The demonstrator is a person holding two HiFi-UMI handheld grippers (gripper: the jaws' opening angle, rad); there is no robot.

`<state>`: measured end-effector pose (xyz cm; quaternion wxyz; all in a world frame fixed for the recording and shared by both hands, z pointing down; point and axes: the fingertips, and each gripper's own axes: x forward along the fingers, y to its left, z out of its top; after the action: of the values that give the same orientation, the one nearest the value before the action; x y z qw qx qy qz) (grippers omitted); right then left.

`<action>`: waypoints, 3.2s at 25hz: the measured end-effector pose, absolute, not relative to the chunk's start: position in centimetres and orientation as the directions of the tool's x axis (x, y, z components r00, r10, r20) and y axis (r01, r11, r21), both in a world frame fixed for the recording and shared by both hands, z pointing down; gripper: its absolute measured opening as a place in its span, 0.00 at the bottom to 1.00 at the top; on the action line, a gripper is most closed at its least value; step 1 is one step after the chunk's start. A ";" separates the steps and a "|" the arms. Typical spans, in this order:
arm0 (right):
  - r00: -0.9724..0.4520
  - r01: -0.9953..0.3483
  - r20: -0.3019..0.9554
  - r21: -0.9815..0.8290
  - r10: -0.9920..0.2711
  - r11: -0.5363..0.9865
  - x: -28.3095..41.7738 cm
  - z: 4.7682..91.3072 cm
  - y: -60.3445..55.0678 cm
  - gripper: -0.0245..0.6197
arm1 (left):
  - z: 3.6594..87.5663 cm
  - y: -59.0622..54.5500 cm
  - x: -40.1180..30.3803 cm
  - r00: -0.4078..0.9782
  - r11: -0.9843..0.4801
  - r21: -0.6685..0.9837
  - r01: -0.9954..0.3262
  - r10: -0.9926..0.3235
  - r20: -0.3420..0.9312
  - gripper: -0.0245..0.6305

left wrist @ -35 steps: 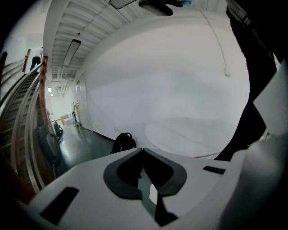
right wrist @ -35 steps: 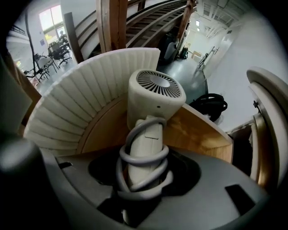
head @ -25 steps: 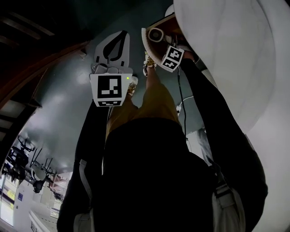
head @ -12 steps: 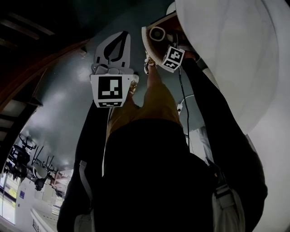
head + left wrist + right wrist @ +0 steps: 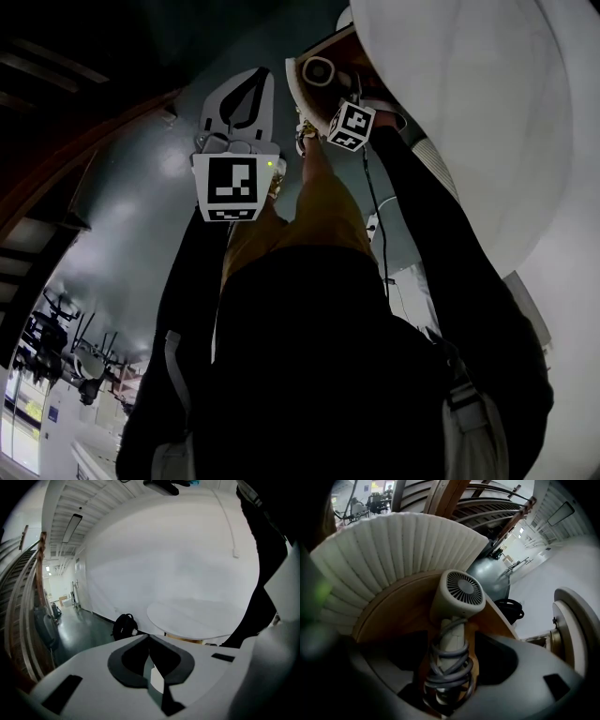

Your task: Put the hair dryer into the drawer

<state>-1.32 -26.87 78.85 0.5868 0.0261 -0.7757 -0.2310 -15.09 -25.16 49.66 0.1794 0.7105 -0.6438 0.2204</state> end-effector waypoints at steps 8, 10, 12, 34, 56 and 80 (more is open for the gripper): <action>-0.297 0.122 0.876 0.430 -0.381 0.894 -0.3 76.3 -27.3 0.52 | 47.9 -24.5 -14.2 0.103 -0.141 -0.037 -0.989 -0.858 0.504 0.07; -0.300 0.083 0.870 0.433 -0.392 0.897 0.3 75.3 -27.3 0.52 | 47.1 -24.3 -13.9 0.109 -0.148 -0.041 -0.988 -0.864 0.492 0.07; -0.304 0.058 0.863 0.439 -0.403 0.897 0.6 74.4 -27.2 0.52 | 46.4 -24.0 -13.6 0.116 -0.156 -0.044 -0.987 -0.869 0.480 0.07; -0.302 -0.534 0.739 0.391 -0.602 0.750 5.5 62.9 -24.3 0.52 | 41.6 -18.8 -11.2 0.203 -0.250 -0.077 -0.965 -0.903 0.377 0.07; -0.354 -0.896 0.424 0.103 -0.834 0.433 7.3 42.7 -18.0 0.52 | 33.0 -14.7 -6.5 0.373 -0.397 -0.090 -0.914 -0.906 0.201 0.07; -0.385 -0.918 0.082 0.072 -0.919 0.391 9.7 28.1 -11.6 0.10 | 26.5 -11.2 -4.6 0.407 -0.420 -0.144 -0.896 -0.907 0.111 0.07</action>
<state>9.67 -11.58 28.06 0.0541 0.5517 -0.8322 -0.0071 -4.56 -11.16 26.55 -0.0305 0.8382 -0.5377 0.0859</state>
